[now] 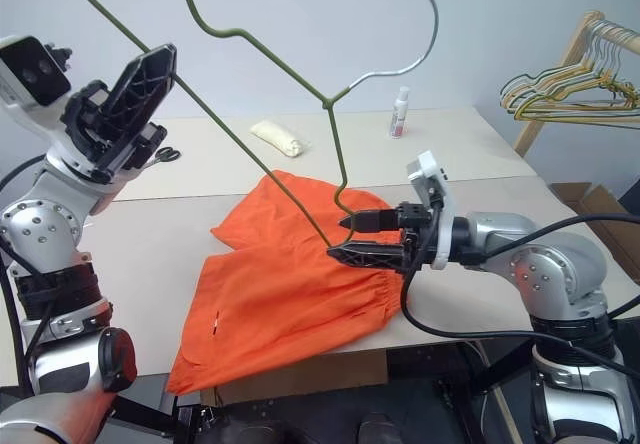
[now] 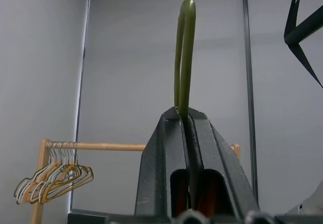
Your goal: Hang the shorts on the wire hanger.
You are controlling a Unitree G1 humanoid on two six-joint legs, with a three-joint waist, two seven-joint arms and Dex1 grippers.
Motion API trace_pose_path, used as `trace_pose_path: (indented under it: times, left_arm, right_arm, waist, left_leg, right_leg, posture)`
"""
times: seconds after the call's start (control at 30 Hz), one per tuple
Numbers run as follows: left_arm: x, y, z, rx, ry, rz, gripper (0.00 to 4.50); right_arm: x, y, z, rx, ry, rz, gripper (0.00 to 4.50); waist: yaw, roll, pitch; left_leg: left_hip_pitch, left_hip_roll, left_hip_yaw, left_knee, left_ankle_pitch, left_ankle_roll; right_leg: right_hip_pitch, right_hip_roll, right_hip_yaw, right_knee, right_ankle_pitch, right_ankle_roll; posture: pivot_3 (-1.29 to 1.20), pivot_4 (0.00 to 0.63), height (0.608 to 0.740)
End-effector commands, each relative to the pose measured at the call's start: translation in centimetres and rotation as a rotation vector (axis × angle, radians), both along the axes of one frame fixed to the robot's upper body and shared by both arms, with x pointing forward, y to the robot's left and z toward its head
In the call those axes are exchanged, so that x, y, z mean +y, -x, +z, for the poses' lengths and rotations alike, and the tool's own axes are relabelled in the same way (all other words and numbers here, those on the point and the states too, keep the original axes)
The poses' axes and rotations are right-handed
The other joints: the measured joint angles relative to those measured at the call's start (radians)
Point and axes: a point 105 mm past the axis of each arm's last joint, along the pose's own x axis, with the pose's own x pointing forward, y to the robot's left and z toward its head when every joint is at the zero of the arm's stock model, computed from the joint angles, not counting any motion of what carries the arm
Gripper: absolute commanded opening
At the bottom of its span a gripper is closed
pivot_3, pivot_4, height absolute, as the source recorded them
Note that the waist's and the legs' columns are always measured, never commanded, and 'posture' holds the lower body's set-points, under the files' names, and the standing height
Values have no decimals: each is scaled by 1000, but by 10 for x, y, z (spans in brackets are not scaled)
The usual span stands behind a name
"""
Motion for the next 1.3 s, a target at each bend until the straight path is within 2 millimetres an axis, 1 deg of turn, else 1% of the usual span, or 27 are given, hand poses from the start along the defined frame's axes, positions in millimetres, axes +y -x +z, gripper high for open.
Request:
trace_pose_path:
  times: [0.03, 0.2, 0.3, 0.43, 0.47, 0.63, 0.67, 0.77, 0.83, 0.9, 0.97, 1.03, 1.13, 1.2, 1.23, 1.27, 1.3]
  left_arm:
    - [0, 12, 6, -47, 1, -22, 0]
    - [1, 9, 4, -40, -2, -6, 0]
    - [1, 9, 5, -39, 8, -8, 0]
    - [1, 9, 3, -38, 10, -15, 0]
    - [0, 8, 3, -37, 9, -17, 0]
    - [-1, 2, -1, -19, 6, 6, 0]
    - [-2, -2, -5, -3, -1, 22, 0]
    - [-2, -13, -11, 37, 14, 73, 0]
    - [-1, -22, -16, 78, 28, 113, 513]
    - [-3, -31, -26, 110, 1, 161, 968]
    - [-6, -39, -38, 154, -46, 195, 1657]
    - [-11, -46, -60, 204, -165, 225, 2266]
    - [-17, -58, -110, 307, -405, 298, 3297]
    - [-16, -58, -143, 315, -562, 344, 3878]
    - [-14, -56, -159, 305, -651, 366, 4237]
    - [-13, -52, -170, 286, -716, 376, 4451]
    - [-12, -49, -178, 269, -764, 376, 4451]
  right_arm:
    - [4, 0, 12, -41, -37, 10, 4454]
    - [7, 1, 16, -41, -53, 29, 4454]
    - [7, 4, 14, -35, -41, 48, 3931]
    - [7, 7, 12, -31, -39, 54, 2585]
    - [8, 7, 11, -30, -35, 52, 2162]
    - [8, 9, 7, -36, -20, 53, 320]
    - [8, 9, 7, -38, -19, 49, 44]
    - [8, 9, 7, -53, -21, 46, 44]
    - [8, 10, 8, -61, -30, 45, 0]
    - [9, 11, 10, -65, -43, 44, 0]
    - [8, 12, 11, -68, -50, 38, 0]
    - [6, 11, 13, -67, -60, 18, 0]
    - [-2, 11, 14, -53, -73, -35, 0]
    - [-12, 12, 12, -35, -62, -86, 0]
    - [-19, 14, 8, -16, -49, -120, 0]
    - [-26, 15, 5, 4, -35, -148, 0]
    - [-33, 17, 1, 30, -15, -178, 0]
  waist:
    - [0, 0, 0]
    - [0, 0, 0]
    - [0, 0, 0]
    - [0, 0, 0]
    - [0, 0, 0]
    - [0, 0, 0]
    - [0, 0, 0]
    - [0, 0, 0]
    - [1, 0, 0]
    - [1, 0, 0]
    - [1, 0, 0]
    - [1, 0, 0]
    - [0, 0, 0]
    - [0, 0, 0]
    - [-1, 1, 0]
    - [-1, 2, 0]
    - [-1, 2, 0]
  left_leg:
    - [0, 0, 0, 0, 0, 0]
    - [0, 0, 0, 0, 0, 0]
    - [0, 0, 0, 0, 0, 0]
    - [0, 0, 0, 0, 0, 0]
    - [0, 0, 0, 0, 0, 0]
    - [0, 0, 0, 0, 0, 0]
    - [0, 0, 0, 0, 0, 0]
    - [1, 0, 0, 0, 0, 0]
    - [0, 0, 0, 0, 0, 0]
    - [0, 0, 0, 0, 0, 0]
    - [0, 0, 0, 0, 0, 0]
    - [0, 0, 0, 0, 0, 0]
    - [1, 0, 0, 0, 0, 0]
    - [0, -1, 0, -1, 0, 0]
    - [1, -1, 1, -1, 0, 0]
    - [1, -1, 1, -2, 0, 0]
    - [1, -1, 1, -2, 0, 0]
  right_leg:
    - [0, 0, 0, 0, 0, 0]
    - [0, 0, 0, 0, 0, 0]
    - [0, 0, 0, 0, 0, 0]
    - [0, 1, 0, 0, 0, 0]
    - [0, 1, 0, 0, 0, 0]
    - [0, 1, 0, 0, 0, 0]
    - [0, 1, 0, 0, 0, 0]
    - [1, 1, 0, 0, 0, 0]
    - [1, 0, 0, 0, 0, 0]
    - [1, 1, 0, 0, 0, 0]
    - [1, 1, 0, 0, 0, 0]
    - [1, 1, 0, 0, 0, 0]
    - [1, 1, 0, 0, 0, 0]
    - [1, 1, 0, 0, 0, 0]
    - [0, 1, 0, -1, 0, 0]
    - [0, 0, 1, -1, 0, 0]
    - [0, 0, 1, -1, 0, 0]
  posture:
    - [-12, 0, 740]
    - [-15, 0, 740]
    - [-16, 0, 740]
    - [-20, 0, 740]
    - [-21, 0, 740]
    - [-24, 0, 740]
    - [-25, 0, 740]
    - [-24, 0, 740]
    - [-29, 0, 740]
    - [-29, 0, 740]
    - [-35, 0, 740]
    - [-39, 0, 740]
    - [-46, 0, 740]
    - [-60, 0, 740]
    - [-64, 0, 740]
    - [-67, 0, 740]
    - [-73, 0, 740]
